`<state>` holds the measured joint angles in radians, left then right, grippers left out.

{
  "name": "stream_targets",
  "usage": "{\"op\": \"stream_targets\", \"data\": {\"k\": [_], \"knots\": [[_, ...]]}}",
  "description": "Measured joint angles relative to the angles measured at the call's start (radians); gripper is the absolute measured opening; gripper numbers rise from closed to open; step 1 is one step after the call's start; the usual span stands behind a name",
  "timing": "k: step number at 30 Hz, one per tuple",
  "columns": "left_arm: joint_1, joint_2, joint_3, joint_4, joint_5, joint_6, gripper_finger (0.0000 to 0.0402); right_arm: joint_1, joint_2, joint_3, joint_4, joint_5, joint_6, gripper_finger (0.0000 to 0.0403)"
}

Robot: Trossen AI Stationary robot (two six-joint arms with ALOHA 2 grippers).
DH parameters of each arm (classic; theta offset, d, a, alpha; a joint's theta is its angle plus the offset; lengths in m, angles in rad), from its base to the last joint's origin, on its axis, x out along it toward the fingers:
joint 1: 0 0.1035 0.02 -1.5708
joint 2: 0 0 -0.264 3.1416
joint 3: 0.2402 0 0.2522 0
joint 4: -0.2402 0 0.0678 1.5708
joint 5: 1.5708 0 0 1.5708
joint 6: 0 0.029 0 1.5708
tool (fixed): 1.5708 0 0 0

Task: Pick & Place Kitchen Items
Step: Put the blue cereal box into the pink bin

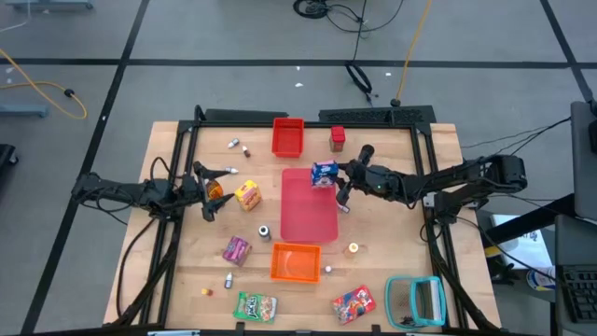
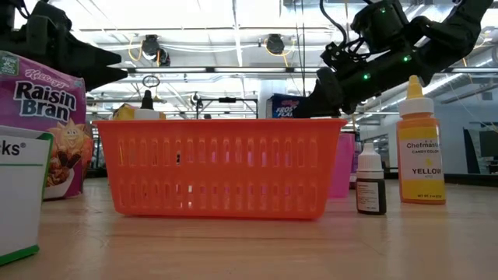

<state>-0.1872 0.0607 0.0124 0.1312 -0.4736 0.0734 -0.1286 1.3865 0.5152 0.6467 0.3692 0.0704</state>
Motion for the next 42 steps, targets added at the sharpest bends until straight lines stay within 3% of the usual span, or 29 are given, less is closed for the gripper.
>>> {"op": "stream_targets", "data": {"k": [32, 42], "knots": [[0.000, 0.000, 0.000, -0.001, 0.000, 0.000, 0.0351, 0.000, 0.075, -0.001, 0.049, -0.003, 0.012, 0.0164], [0.000, 0.000, 0.000, -0.001, 0.000, 0.000, 0.0351, 0.000, 0.075, -0.001, 0.048, -0.003, 0.016, 0.0190]]}}
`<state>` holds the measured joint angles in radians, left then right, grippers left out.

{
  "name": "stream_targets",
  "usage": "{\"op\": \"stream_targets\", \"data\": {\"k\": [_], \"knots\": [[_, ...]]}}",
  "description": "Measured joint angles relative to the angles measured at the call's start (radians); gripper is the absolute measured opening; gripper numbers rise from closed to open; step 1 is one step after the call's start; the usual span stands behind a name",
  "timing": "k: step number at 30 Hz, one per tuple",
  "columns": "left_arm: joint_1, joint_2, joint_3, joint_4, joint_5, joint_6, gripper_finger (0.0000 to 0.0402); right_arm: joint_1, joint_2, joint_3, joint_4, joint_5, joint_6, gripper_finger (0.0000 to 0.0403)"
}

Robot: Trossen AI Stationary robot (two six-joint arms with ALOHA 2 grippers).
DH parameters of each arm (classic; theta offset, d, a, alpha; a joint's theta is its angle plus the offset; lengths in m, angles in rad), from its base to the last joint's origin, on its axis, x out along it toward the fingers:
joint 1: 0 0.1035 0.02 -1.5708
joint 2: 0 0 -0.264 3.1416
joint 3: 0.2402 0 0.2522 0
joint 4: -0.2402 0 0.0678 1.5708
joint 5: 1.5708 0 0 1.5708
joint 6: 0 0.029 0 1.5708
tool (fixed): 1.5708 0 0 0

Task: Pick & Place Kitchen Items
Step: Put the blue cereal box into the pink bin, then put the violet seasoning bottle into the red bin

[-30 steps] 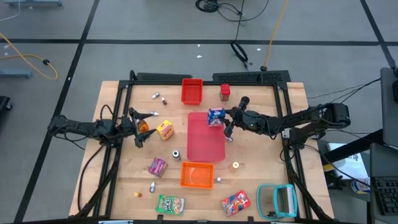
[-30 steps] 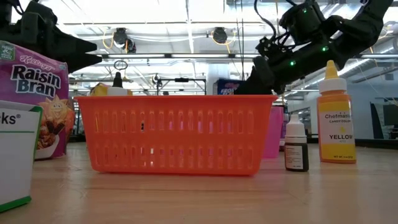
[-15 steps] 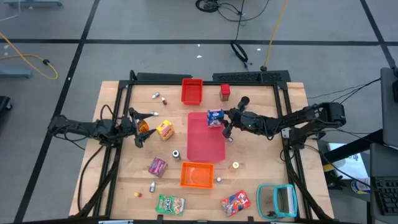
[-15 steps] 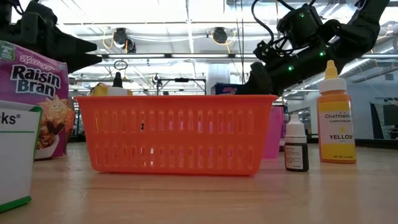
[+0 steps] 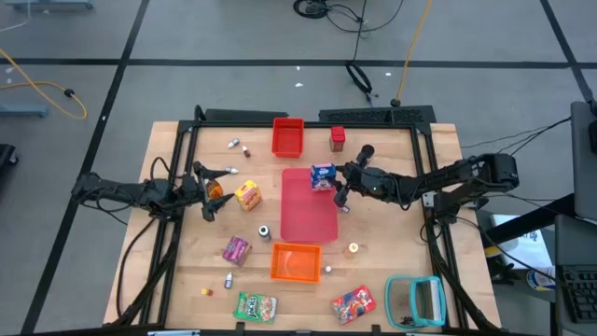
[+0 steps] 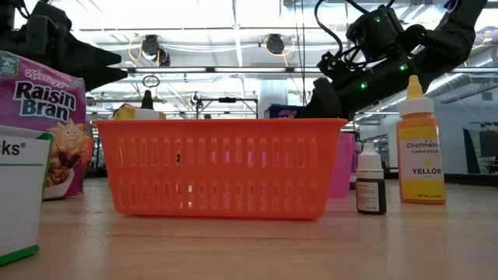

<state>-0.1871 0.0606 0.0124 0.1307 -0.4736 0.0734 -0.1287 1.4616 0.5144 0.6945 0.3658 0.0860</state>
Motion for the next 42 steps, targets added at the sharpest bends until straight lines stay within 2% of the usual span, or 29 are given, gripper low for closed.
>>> {"op": "stream_targets", "data": {"k": [10, 23, 29, 38, 42], "knots": [[0.000, 0.000, 0.000, 0.000, 0.000, 0.000, 0.0351, 0.000, 0.000, 0.000, -0.003, 0.002, 0.000, 0.0238], [0.000, 0.000, 0.000, 0.000, 0.000, -0.002, 0.0351, 0.000, -0.035, 0.001, 0.010, 0.005, -0.094, 0.0250], [0.000, 0.000, 0.000, 0.000, 0.000, -0.004, 0.0351, -0.001, -0.105, 0.001, -0.102, 0.133, -0.125, 0.0250], [0.000, 0.000, 0.000, -0.001, 0.001, -0.004, 0.0351, 0.000, -0.234, 0.001, -0.291, 0.133, -0.117, 0.0250], [0.000, 0.000, 0.000, -0.001, 0.001, -0.004, 0.0351, -0.002, -0.272, 0.001, -0.421, 0.186, -0.081, 0.0250]]}}
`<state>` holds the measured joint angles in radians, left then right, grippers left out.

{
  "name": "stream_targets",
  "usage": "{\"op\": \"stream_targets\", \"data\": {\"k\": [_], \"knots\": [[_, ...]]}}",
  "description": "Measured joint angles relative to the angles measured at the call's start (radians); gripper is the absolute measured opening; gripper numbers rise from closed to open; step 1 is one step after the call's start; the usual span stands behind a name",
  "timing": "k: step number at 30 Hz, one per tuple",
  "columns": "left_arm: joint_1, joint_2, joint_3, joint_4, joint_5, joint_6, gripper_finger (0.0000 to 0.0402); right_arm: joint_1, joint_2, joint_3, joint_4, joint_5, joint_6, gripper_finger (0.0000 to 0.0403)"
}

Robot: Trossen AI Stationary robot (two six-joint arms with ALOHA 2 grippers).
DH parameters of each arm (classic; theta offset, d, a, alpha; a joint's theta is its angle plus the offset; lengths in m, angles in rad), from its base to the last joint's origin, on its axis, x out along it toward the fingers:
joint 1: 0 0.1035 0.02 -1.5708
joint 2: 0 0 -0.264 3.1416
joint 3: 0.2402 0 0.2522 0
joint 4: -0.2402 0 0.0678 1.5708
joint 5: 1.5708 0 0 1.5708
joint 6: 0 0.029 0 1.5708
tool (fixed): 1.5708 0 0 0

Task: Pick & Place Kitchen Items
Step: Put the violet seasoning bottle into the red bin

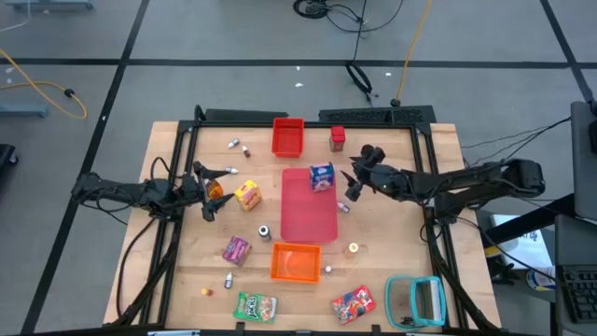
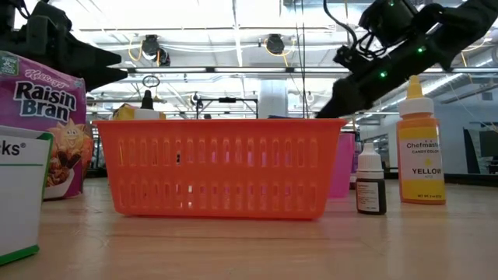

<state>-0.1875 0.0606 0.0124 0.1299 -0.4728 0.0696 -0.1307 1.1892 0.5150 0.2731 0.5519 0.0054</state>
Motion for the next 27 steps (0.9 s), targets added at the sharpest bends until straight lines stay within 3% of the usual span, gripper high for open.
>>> {"op": "stream_targets", "data": {"k": [7, 27], "knots": [[0.000, 0.000, 0.000, -0.001, 0.000, 0.000, 0.0351, 0.000, -0.043, 0.000, -0.171, 0.104, 0.076, 0.0250], [0.000, 0.000, 0.000, -0.005, 0.000, 0.000, 0.0351, -0.006, -0.050, -0.004, -0.420, 0.189, 0.303, 0.0252]]}}
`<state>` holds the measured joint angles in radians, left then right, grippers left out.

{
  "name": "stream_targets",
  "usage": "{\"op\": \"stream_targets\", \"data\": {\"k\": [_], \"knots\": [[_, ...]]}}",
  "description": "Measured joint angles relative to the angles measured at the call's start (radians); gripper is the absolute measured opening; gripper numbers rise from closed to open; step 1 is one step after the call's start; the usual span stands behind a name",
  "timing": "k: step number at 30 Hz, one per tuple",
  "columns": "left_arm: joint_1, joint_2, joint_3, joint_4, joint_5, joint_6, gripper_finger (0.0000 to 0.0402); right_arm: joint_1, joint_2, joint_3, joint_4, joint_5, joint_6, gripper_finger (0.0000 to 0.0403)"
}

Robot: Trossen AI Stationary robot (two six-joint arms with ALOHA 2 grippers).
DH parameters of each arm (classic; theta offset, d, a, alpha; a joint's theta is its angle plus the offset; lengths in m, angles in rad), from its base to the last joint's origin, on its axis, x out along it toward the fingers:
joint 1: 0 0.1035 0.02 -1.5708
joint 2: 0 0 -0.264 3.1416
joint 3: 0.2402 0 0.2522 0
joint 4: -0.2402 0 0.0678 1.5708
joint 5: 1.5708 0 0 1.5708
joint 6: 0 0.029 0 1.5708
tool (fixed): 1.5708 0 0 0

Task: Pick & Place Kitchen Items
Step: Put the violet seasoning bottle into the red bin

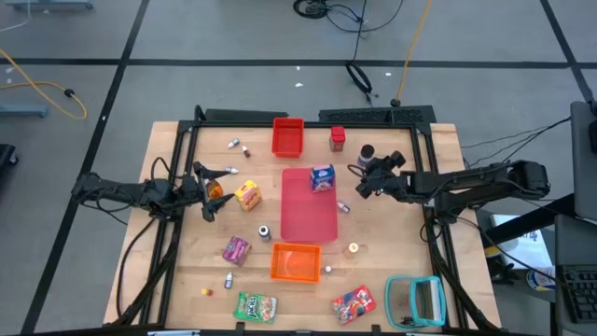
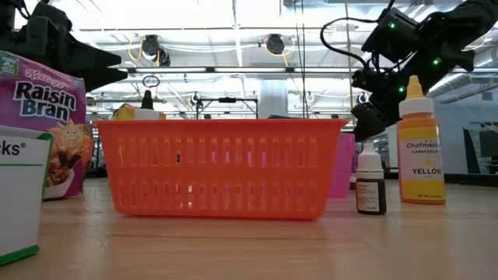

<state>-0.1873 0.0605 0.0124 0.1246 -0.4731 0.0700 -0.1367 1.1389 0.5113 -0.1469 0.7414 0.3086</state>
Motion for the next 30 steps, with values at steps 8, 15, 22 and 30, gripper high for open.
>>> {"op": "stream_targets", "data": {"k": [8, 15, 22, 30], "knots": [[0.000, 0.000, 0.000, -0.001, 0.000, 0.001, 0.0351, -0.062, 0.000, -0.082, 0.031, 0.022, 0.095, 0.0308], [0.000, 0.000, 0.000, -0.001, 0.000, 0.003, 0.0351, -0.079, 0.000, -0.171, 0.254, 0.014, 0.041, 0.0340], [0.000, 0.000, 0.000, -0.001, 0.000, 0.003, 0.0351, -0.099, 0.000, -0.208, 0.442, 0.014, -0.035, 0.0340], [0.000, 0.000, 0.000, -0.001, 0.000, 0.003, 0.0351, -0.170, 0.001, -0.217, 0.520, -0.076, -0.057, 0.0339]]}}
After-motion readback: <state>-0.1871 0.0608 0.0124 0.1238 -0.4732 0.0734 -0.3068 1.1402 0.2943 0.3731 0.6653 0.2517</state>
